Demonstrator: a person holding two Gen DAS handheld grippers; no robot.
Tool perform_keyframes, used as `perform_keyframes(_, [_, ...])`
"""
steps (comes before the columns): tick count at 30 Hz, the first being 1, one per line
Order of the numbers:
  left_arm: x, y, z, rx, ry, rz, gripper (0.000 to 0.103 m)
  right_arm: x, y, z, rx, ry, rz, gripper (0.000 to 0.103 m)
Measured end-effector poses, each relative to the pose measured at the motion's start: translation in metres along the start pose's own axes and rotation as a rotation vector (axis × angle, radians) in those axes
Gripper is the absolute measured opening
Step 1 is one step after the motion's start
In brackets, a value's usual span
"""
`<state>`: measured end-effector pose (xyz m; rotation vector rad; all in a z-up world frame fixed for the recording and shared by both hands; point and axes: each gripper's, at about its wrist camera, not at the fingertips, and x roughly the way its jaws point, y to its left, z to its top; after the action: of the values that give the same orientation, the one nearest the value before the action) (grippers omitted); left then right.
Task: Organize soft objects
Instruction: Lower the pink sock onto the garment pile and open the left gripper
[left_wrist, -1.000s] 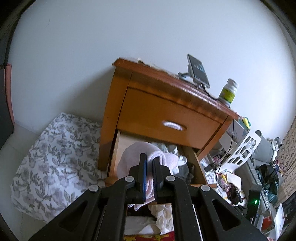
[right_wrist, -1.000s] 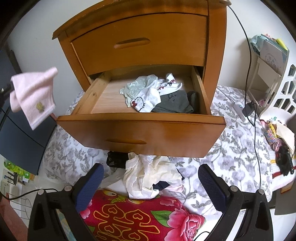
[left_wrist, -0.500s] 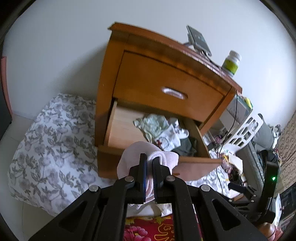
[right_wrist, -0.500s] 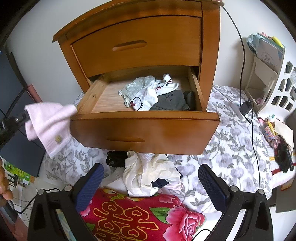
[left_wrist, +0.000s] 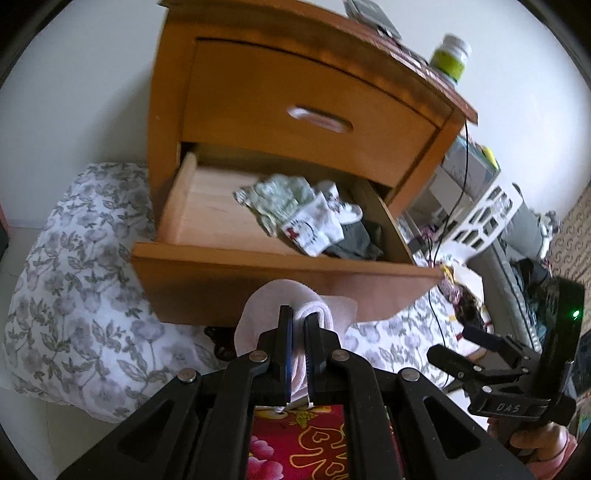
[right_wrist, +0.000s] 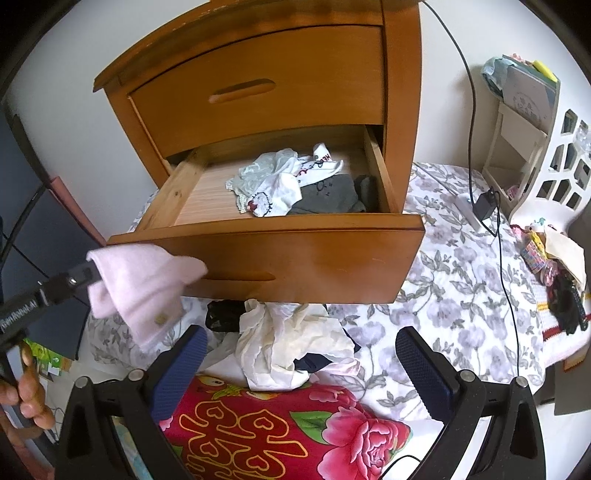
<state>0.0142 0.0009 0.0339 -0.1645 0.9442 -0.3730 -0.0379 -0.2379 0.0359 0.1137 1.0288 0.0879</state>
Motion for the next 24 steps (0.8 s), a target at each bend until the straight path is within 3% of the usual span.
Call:
perform_keyframes(14, [0.064,-0.028,-0.017,0.055,0.134,-0.05,0.005,0.007,-0.014,-0.001,0.026,0.013,-0.006,0.103])
perform_keyframes(19, [0.088,-0.023,-0.022,0.045,0.173,-0.039,0.005,0.013,-0.017,-0.001,0.031,0.028,-0.009,0.103])
perform_keyframes(24, [0.122,-0.013,-0.036,0.018,0.27,-0.028,0.005,0.018,-0.017,-0.001,0.028,0.041,-0.01,0.103])
